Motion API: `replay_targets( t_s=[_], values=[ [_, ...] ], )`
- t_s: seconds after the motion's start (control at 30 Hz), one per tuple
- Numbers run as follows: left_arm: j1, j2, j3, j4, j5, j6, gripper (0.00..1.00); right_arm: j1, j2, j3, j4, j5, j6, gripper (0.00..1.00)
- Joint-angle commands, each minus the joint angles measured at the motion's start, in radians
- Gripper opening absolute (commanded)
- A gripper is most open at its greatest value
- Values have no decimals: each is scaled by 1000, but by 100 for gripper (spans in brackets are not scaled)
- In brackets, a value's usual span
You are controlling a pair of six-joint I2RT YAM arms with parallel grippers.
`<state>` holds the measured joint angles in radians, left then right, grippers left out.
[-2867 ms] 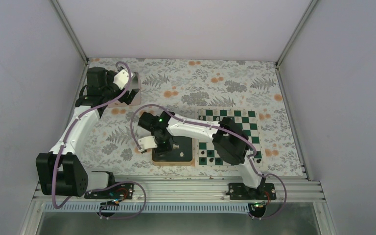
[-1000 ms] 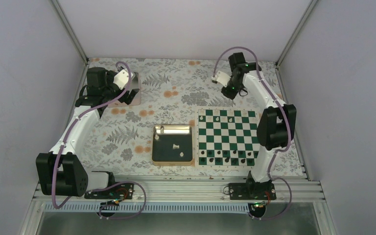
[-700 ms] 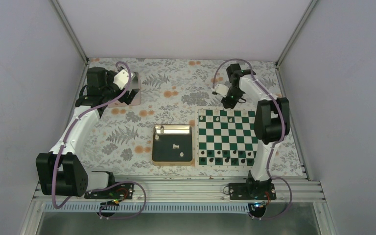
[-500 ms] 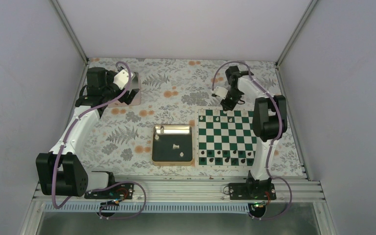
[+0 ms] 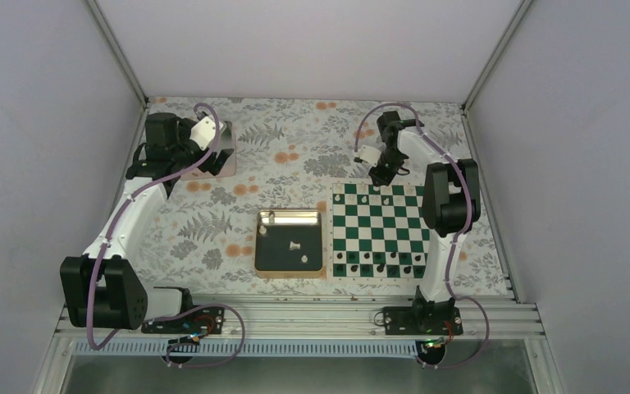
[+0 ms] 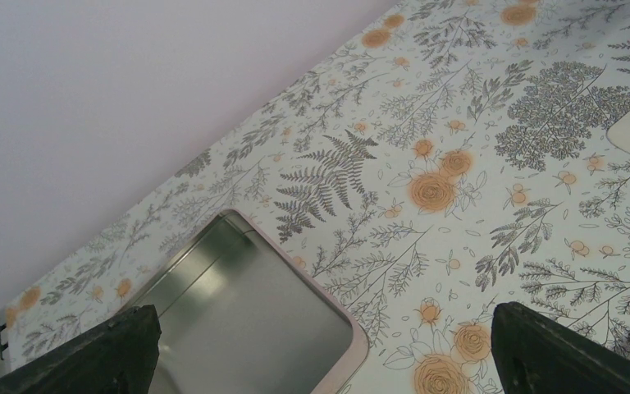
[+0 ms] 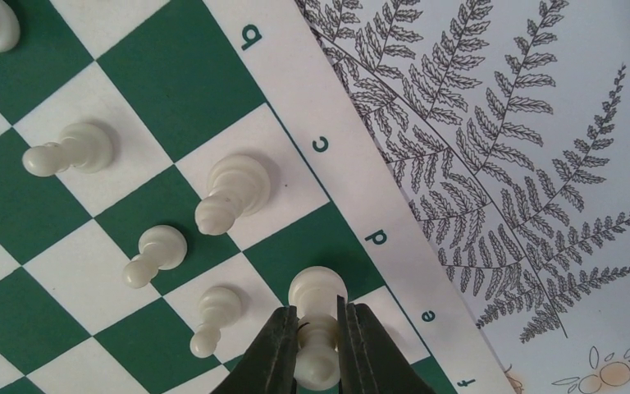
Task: Set up the chess pieces on the board
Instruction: Place the chess piece on the chessboard.
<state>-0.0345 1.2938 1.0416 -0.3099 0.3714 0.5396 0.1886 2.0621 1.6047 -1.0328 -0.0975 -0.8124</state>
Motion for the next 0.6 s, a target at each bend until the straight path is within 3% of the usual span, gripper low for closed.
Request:
replay_targets(
  t_s=[0.0, 0.57],
  values=[
    [1, -2, 5, 7, 20, 12, 100, 8, 8, 6, -1, -36, -13, 12],
    [2, -4, 4, 6, 18, 14, 100, 10, 23, -3, 15, -44, -18, 13]
  ],
)
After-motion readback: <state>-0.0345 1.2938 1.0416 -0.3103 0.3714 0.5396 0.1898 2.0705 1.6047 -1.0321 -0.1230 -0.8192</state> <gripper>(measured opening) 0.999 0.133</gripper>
